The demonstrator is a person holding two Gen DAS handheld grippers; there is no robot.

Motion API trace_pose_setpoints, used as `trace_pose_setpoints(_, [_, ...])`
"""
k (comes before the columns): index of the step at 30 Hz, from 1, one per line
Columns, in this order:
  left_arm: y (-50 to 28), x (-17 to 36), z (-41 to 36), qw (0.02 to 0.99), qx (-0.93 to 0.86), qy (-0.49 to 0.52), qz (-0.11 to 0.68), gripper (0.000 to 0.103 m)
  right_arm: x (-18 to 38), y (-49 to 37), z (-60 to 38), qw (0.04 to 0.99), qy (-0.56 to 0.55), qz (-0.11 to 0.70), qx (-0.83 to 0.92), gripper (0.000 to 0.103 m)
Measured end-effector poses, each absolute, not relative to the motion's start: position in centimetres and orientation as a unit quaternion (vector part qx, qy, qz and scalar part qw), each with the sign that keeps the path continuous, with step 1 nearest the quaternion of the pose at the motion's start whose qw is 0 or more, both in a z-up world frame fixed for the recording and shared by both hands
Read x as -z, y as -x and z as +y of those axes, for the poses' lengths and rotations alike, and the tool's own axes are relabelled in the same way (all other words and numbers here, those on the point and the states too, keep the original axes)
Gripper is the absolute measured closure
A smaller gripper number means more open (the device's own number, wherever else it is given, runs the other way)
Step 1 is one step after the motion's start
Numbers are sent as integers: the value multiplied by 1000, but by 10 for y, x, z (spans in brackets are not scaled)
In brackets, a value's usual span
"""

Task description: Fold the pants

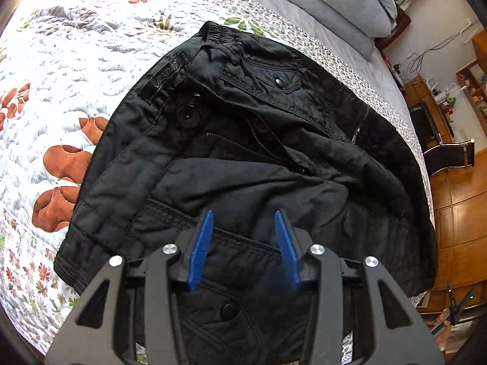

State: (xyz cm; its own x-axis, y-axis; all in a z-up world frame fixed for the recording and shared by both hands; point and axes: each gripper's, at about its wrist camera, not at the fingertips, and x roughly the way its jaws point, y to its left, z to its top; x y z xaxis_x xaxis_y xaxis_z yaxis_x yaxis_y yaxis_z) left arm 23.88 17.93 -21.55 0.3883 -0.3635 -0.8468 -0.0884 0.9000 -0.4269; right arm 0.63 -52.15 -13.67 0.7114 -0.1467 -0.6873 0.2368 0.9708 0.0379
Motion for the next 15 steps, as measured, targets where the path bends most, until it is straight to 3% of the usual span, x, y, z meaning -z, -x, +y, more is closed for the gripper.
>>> trace_pose_setpoints(3, [-232, 213, 172, 811, 93, 208, 538, 55, 88, -67, -469, 941, 6, 338, 17, 13])
trace_pose_setpoints(6, [-227, 208, 167, 816, 102, 221, 524, 53, 69, -156, -405, 938, 58, 330, -87, 13])
trace_pose_setpoints(9, [-224, 201, 164, 825, 100, 214, 513, 46, 91, -257, -336, 909, 89, 368, -175, 13])
trace_pose_setpoints(11, [-219, 196, 160, 833, 90, 205, 507, 34, 118, -315, -301, 887, 97, 406, -200, 13])
trace_pose_setpoints(15, [-207, 188, 158, 838, 86, 215, 494, 22, 183, -389, -258, 839, 101, 492, -209, 14])
